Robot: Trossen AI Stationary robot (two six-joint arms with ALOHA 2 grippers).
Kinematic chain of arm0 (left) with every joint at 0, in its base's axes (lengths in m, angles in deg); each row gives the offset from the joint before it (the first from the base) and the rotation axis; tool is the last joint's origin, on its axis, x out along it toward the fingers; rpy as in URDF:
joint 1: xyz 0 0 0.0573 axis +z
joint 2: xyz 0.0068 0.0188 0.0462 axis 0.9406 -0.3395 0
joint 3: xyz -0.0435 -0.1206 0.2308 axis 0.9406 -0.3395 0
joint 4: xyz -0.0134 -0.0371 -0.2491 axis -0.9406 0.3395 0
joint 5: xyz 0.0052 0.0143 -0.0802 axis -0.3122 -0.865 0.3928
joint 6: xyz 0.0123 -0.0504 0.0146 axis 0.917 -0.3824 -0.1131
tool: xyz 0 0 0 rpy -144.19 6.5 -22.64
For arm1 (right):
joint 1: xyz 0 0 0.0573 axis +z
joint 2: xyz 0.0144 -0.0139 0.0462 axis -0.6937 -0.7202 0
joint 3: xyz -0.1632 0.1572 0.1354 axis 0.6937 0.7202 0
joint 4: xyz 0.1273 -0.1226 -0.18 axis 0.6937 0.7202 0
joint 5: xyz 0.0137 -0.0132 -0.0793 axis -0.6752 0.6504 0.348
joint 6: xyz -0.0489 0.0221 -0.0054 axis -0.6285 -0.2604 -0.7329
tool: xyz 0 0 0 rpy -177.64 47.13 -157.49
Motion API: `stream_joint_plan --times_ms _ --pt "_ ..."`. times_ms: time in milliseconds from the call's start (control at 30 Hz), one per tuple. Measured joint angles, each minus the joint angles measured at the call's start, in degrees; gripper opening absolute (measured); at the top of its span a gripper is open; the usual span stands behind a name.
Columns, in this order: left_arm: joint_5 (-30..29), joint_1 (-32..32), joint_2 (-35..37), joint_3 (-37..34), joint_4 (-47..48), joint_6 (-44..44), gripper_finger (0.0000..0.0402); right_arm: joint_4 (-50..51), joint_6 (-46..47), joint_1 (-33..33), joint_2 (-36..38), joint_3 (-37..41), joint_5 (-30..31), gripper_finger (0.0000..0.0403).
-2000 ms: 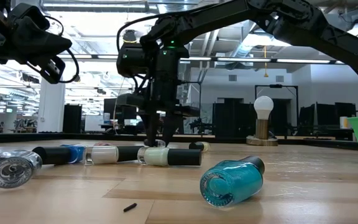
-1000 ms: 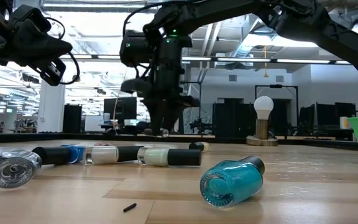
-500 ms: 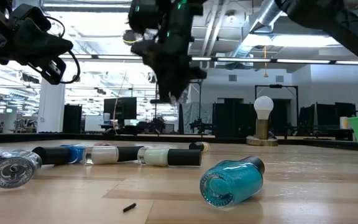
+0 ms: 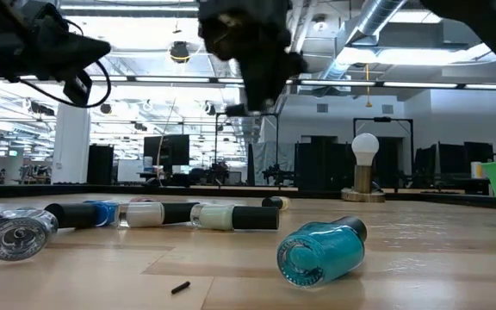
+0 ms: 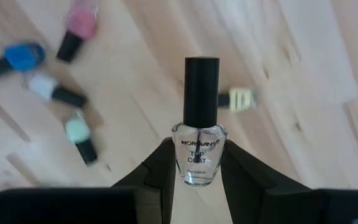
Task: Pick & Place Nail Polish
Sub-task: Put the top transparent nail polish into the green bin
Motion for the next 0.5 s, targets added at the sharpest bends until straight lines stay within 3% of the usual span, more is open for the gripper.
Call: stream_joint_plan --times_ms 233,500 --pt "0.0 6.3 0.0 0.0 -1.0 0.0 0.0001 1.8 5.7 4.9 0.3 0.1 0.8 0.0094" --pt "0.0 6.0 0.0 0.0 -1.2 0.0 0.0001 1.7 12.5 10.1 0.3 0.1 0.8 0.0094"
